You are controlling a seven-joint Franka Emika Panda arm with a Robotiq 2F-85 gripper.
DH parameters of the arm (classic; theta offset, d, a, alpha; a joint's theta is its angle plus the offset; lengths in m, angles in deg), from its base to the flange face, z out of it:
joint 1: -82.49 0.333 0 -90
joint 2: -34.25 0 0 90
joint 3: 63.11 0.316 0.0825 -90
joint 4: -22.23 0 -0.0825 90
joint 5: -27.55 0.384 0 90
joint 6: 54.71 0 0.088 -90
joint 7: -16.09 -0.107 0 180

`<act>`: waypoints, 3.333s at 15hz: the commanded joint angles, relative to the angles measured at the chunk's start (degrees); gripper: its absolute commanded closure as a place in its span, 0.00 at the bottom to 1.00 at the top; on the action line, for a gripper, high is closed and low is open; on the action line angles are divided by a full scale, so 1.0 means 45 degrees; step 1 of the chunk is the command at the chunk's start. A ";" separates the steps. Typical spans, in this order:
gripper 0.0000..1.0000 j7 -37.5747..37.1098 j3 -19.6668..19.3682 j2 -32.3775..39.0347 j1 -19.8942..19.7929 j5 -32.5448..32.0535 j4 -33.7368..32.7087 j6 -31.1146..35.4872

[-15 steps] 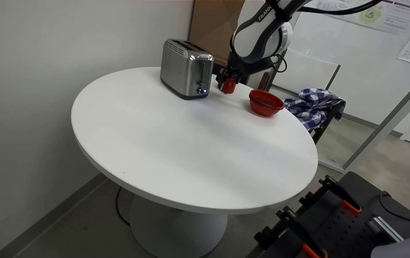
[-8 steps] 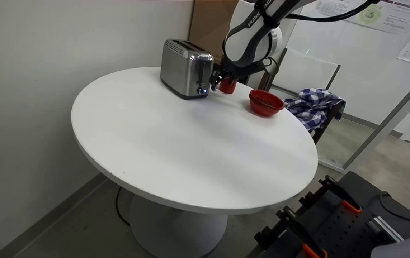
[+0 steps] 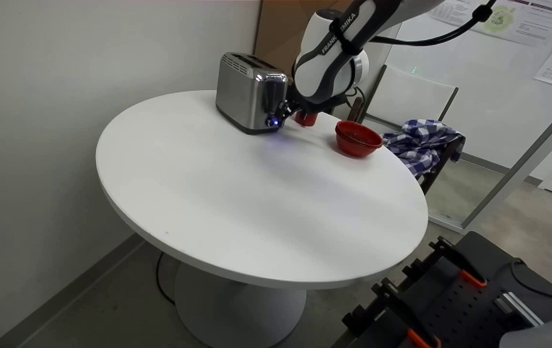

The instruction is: Turn off the switch of the toaster

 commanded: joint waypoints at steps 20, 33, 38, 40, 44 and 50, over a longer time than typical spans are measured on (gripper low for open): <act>0.00 0.2037 0.0838 -0.1161 -0.0880 0.0714 0.1456 0.2339; 0.00 0.1840 0.0447 -0.0885 -0.0785 0.0758 0.1762 0.2130; 0.00 0.1510 0.0259 -0.0344 -0.0457 0.0879 0.1431 0.2129; 0.00 0.1468 0.0291 -0.0192 -0.0394 0.0988 0.1308 0.2201; 0.00 0.1472 0.0332 0.0052 -0.0330 0.1227 0.1124 0.2785; 0.00 0.1551 0.0165 0.0296 -0.0299 0.1308 0.1059 0.3832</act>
